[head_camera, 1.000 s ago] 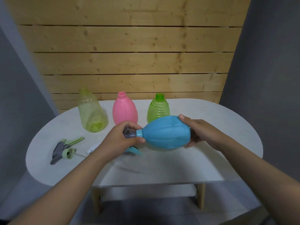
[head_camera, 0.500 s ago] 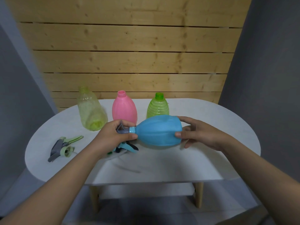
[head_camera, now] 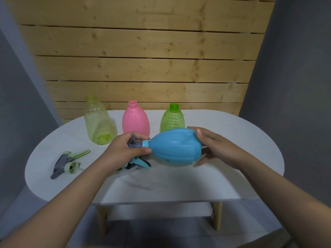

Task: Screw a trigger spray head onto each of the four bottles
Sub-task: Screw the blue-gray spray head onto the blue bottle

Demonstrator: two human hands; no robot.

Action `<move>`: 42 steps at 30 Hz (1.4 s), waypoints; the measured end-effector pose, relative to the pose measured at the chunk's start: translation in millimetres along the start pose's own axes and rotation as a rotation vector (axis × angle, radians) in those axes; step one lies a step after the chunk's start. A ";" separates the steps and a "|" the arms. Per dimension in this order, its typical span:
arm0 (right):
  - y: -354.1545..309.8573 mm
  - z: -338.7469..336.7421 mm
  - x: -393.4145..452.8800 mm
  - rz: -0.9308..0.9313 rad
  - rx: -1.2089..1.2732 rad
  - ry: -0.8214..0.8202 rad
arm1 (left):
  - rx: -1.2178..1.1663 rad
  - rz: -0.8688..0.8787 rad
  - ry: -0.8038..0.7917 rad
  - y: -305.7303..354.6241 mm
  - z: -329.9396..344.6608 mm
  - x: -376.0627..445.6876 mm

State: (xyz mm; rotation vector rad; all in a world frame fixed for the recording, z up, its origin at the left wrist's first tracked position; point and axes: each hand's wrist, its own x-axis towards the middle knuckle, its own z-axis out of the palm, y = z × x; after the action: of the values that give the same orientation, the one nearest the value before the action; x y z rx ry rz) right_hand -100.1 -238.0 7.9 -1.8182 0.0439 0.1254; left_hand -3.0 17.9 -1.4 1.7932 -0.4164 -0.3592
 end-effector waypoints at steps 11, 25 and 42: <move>-3.9 -3.0 0.1 0.083 -0.069 0.004 | -0.012 0.020 -0.044 -0.5 -1.0 -0.3; -1.4 -9.7 0.2 -0.037 0.054 -0.002 | 0.014 -0.053 -0.022 -0.1 -2.2 1.8; -5.6 -4.8 0.4 0.004 0.032 0.104 | 0.037 0.063 -0.025 8.7 6.1 -1.9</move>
State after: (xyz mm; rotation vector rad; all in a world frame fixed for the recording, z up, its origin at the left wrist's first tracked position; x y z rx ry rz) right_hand -98.9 -241.2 14.4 -1.7915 0.1224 0.0331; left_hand -8.2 11.5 5.5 1.8087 -0.4988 -0.3318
